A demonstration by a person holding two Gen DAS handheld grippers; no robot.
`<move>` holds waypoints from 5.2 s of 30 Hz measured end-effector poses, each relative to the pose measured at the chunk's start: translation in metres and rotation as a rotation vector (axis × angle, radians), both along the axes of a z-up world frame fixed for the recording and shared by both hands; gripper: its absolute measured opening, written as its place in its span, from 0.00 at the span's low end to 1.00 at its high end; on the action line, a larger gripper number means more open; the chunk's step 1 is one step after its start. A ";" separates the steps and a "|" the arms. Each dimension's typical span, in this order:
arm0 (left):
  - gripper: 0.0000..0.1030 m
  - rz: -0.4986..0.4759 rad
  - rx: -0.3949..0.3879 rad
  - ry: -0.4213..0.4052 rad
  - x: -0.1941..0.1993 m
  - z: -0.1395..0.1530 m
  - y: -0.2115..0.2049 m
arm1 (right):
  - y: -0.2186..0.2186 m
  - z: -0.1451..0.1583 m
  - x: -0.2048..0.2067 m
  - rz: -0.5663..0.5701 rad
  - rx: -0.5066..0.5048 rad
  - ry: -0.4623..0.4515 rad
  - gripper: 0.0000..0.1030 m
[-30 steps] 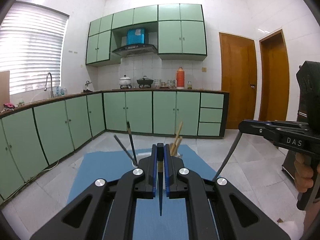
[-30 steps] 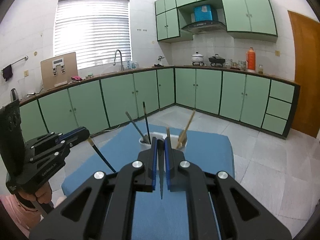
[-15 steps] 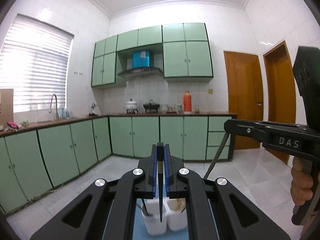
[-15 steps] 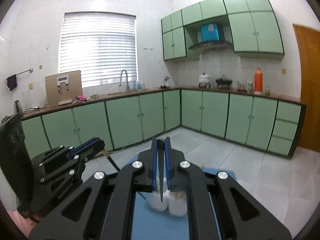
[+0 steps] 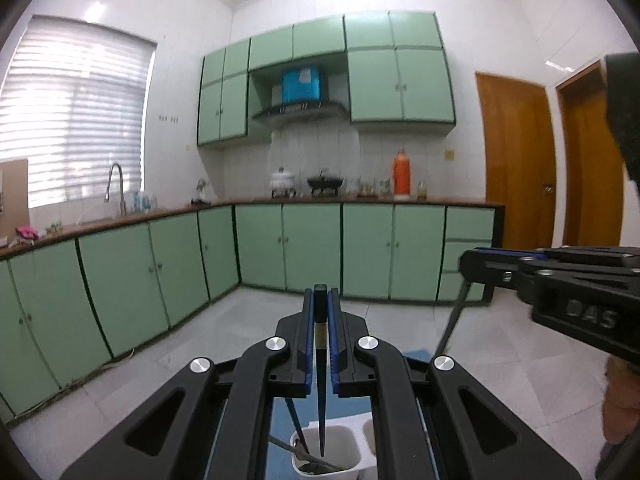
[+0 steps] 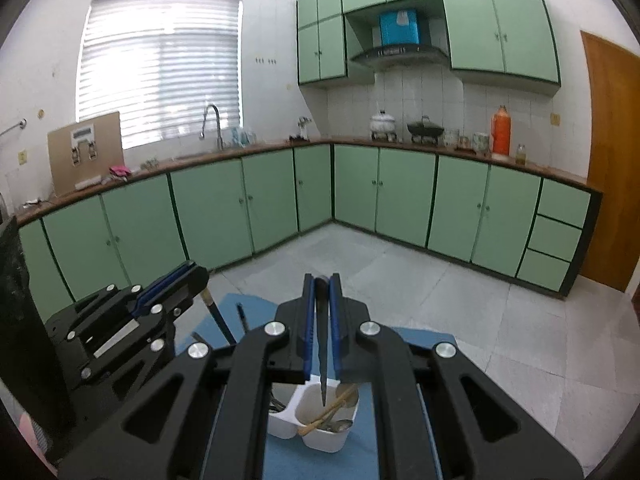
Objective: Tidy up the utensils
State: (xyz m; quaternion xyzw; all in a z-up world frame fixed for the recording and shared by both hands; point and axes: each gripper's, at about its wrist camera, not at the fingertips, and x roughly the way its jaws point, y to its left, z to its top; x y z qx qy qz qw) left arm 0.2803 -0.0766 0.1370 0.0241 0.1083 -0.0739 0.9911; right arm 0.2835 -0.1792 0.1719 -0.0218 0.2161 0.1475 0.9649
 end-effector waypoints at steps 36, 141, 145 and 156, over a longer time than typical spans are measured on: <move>0.06 0.051 -0.006 0.159 0.065 -0.072 0.011 | 0.025 -0.082 0.040 -0.035 -0.035 0.107 0.06; 0.94 0.078 -0.053 -0.059 -0.242 -0.026 0.053 | -0.004 -0.057 -0.251 -0.155 -0.014 -0.189 0.95; 0.94 0.080 -0.056 -0.059 -0.243 -0.027 0.055 | -0.004 -0.057 -0.250 -0.155 -0.015 -0.189 0.95; 0.94 0.081 -0.054 -0.060 -0.243 -0.028 0.055 | -0.004 -0.057 -0.250 -0.155 -0.015 -0.189 0.95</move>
